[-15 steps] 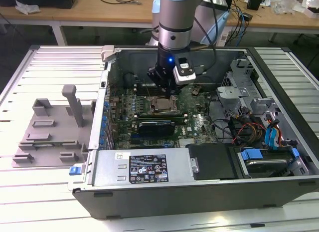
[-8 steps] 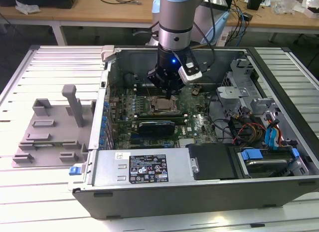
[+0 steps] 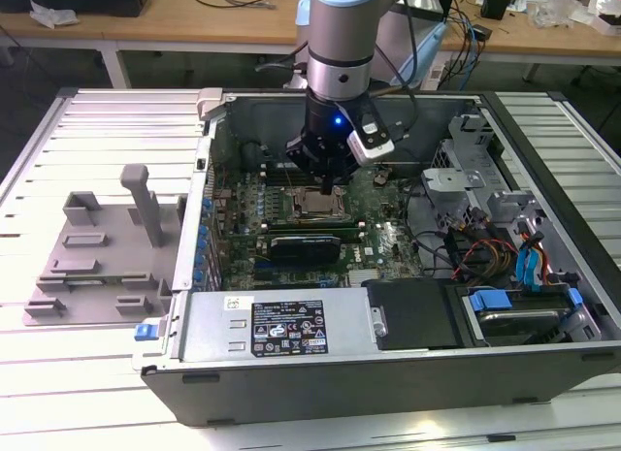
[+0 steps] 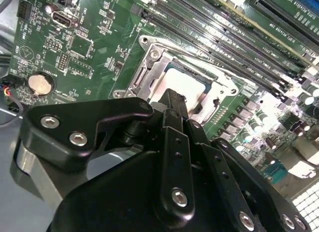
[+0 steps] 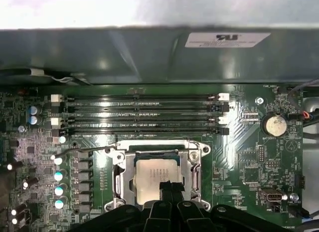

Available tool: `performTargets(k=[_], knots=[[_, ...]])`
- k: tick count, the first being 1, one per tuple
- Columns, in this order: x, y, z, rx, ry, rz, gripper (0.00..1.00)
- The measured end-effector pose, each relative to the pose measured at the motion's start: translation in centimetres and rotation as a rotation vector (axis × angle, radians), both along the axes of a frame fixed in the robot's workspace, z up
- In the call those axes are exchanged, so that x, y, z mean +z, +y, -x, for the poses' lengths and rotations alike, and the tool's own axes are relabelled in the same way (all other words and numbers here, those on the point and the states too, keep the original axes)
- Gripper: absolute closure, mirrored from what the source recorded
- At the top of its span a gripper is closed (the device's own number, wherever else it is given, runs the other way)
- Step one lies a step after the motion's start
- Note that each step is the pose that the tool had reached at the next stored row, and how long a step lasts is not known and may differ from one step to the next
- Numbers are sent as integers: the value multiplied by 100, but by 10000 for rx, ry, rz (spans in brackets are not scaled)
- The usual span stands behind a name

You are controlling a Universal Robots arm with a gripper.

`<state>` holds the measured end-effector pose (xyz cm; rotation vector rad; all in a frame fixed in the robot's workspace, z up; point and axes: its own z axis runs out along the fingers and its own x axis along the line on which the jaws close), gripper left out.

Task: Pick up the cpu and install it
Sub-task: 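Close the cpu cover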

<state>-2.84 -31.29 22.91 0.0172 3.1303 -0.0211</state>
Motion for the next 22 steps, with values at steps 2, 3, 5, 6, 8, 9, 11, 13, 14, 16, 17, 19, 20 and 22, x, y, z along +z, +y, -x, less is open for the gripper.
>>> performTargets(k=[2,3,5,6,8,9,11,13,14,16,17,19,20,22], knots=[[-12,-8,29,102,-1,-1,89],[-17,-9,66,143,1,-2,89],[-25,-10,136,201,0,-1,89],[-26,-9,147,214,0,-2,89],[-31,-10,187,265,0,-1,89],[-33,-10,208,284,1,-1,89],[-38,-9,249,323,0,-1,89],[-46,-10,276,362,1,0,89],[-52,-11,285,380,1,0,89],[-66,-11,308,402,0,-1,89],[-82,-11,326,424,0,-2,89],[-103,-11,332,461,0,-2,89],[-104,-11,333,479,2,0,89],[-116,-11,340,532,-1,-2,89]])
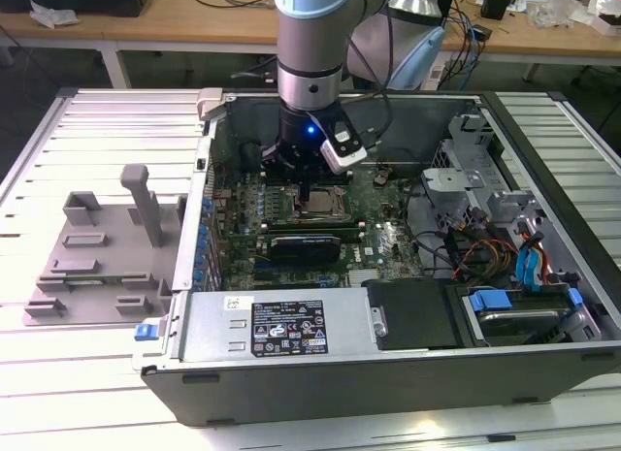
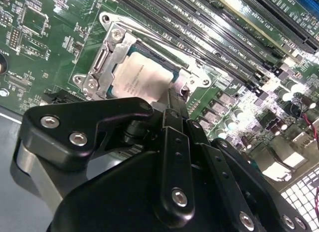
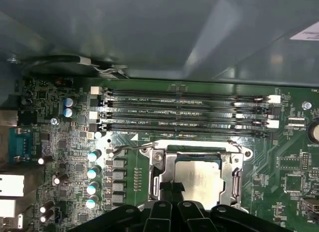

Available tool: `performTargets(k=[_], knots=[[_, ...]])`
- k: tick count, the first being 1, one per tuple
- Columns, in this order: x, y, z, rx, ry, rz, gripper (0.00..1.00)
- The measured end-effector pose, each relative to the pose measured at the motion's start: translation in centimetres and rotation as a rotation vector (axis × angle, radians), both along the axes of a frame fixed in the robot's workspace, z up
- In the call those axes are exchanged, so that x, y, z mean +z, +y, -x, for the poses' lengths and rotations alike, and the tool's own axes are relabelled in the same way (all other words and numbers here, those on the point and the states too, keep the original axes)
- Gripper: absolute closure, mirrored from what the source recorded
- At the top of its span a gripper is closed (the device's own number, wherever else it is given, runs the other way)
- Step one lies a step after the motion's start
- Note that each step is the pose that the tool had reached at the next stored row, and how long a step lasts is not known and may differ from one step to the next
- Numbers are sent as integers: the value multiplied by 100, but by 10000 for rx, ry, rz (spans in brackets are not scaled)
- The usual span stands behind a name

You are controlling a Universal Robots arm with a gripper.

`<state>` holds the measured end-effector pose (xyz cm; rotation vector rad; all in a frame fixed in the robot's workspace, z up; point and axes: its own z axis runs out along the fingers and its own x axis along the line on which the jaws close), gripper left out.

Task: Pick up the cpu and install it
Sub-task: 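Close the cpu cover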

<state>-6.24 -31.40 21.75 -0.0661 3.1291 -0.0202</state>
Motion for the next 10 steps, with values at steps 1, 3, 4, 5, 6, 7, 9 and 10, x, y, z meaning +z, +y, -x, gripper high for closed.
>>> performTargets(k=[1,3,4,5,6,7,9,10], knots=[[-10,0,9,63,-6,0,89],[-44,0,34,222,-40,2,89],[-53,0,51,264,-48,2,89],[-59,1,65,286,-51,2,89],[-67,2,72,303,-55,0,89],[-82,1,76,333,-59,1,89],[-118,2,86,427,-63,1,89],[-130,1,87,451,-64,4,89]])
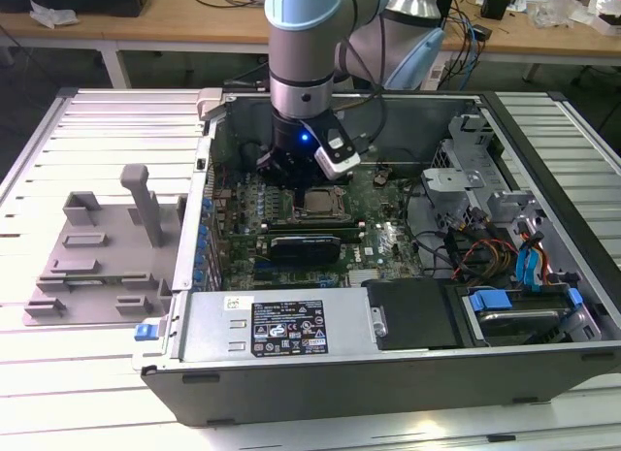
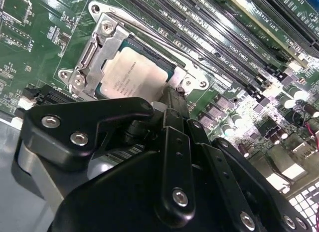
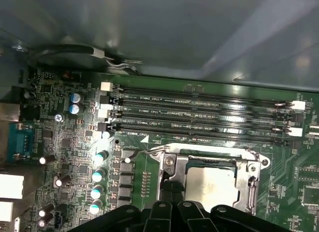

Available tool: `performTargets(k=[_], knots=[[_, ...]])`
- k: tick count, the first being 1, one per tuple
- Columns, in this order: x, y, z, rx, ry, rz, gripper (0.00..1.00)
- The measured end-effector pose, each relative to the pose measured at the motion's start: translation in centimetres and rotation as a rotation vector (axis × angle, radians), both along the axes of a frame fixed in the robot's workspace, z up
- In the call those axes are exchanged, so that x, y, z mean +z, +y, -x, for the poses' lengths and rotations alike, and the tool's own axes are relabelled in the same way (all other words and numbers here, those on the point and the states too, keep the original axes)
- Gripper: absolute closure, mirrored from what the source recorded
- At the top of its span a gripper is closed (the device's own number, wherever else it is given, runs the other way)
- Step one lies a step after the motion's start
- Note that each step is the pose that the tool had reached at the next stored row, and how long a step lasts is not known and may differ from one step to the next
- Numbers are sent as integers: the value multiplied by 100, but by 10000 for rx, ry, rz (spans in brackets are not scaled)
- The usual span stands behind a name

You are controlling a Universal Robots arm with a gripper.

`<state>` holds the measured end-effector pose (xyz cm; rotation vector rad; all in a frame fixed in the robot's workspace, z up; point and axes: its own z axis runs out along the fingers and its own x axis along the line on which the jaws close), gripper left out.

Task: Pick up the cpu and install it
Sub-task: 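Close the cpu cover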

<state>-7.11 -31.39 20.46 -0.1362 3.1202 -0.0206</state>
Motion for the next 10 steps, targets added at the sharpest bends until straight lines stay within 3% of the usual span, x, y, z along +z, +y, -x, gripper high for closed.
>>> performTargets(k=[10], knots=[[-19,0,0,4,2,-1,89]])
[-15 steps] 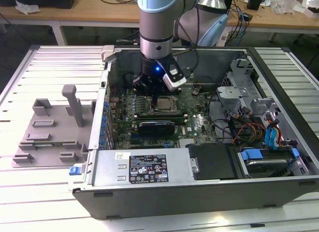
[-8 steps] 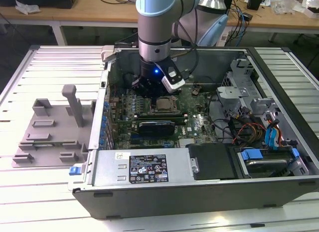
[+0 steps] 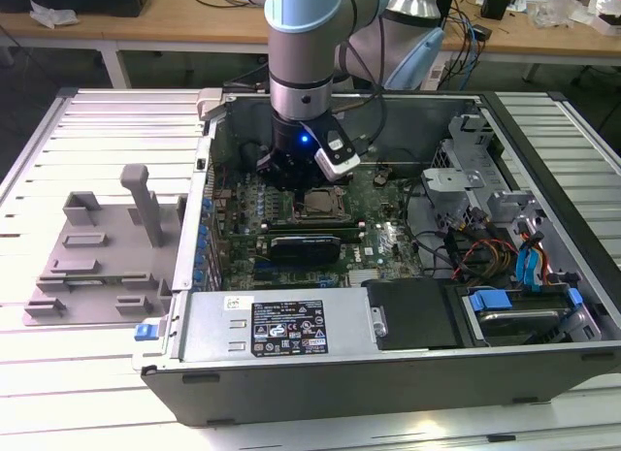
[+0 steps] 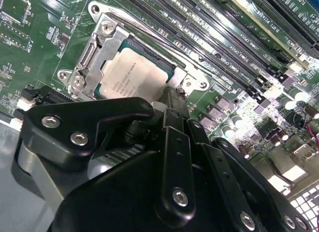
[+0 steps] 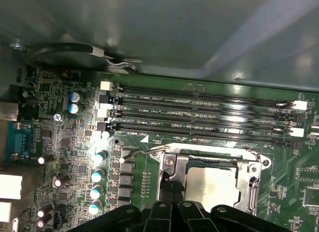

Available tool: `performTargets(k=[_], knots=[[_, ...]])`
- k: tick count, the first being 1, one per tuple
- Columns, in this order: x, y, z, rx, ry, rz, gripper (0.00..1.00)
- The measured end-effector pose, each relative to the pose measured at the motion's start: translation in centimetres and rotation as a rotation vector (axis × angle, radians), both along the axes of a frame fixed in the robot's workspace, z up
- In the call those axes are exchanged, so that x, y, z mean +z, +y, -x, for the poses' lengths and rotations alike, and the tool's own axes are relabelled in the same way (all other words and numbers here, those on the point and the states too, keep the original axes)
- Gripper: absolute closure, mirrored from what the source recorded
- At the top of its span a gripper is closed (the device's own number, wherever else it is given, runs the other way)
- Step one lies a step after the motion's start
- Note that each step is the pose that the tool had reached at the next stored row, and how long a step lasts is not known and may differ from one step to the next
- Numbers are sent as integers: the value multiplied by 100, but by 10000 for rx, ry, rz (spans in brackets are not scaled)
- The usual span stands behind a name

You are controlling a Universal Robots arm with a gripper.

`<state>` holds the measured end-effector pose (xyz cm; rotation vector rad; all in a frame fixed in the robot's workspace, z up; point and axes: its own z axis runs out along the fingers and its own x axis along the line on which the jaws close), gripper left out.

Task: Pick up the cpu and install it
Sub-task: 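Close the cpu cover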

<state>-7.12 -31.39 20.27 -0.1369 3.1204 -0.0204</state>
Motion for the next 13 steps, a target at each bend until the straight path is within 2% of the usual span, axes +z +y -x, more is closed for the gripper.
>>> performTargets(k=[9,12,13], knots=[[-16,0,0,0,1,0,89],[13,3,-1,-2,-13,-20,89],[45,1,0,-2,-2,-5,89]])
